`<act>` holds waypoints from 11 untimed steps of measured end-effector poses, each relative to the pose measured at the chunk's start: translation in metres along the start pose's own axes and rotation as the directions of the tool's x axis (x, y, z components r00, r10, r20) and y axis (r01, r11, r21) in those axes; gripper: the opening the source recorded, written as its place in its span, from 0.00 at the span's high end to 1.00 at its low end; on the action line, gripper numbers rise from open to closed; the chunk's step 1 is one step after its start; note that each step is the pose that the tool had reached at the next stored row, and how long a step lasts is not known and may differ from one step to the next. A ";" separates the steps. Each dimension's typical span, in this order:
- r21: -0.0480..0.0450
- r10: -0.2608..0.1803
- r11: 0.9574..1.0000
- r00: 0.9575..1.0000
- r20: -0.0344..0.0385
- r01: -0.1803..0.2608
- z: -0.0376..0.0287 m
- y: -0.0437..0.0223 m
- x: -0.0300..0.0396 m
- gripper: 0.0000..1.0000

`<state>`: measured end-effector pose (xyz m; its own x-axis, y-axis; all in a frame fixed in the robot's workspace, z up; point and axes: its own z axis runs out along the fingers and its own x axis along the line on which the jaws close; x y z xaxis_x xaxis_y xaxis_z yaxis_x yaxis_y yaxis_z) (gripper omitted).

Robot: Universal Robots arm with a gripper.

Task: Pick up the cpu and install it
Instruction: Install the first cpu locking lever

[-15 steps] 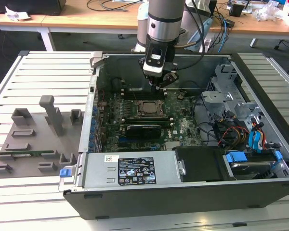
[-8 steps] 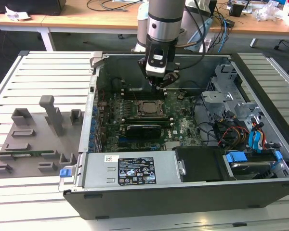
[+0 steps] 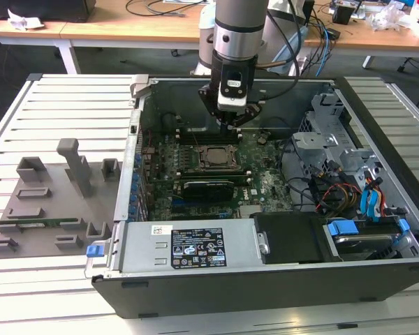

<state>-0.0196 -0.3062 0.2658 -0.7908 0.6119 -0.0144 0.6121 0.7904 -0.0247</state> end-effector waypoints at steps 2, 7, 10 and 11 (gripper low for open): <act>0.000 -0.016 1.000 1.000 0.000 0.016 0.0000 0.0000 0.0000 0.89; -0.001 -0.046 0.999 0.999 0.001 0.046 0.0000 0.0000 0.0000 0.89; -0.001 -0.077 0.997 0.997 0.002 0.077 0.0000 0.0000 0.0000 0.89; -0.001 -0.094 0.996 0.996 0.002 0.094 0.0000 0.0000 0.0000 0.89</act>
<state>-0.0196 -0.3062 0.2658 -0.8447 0.5350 -0.0144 0.5352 0.8444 -0.0248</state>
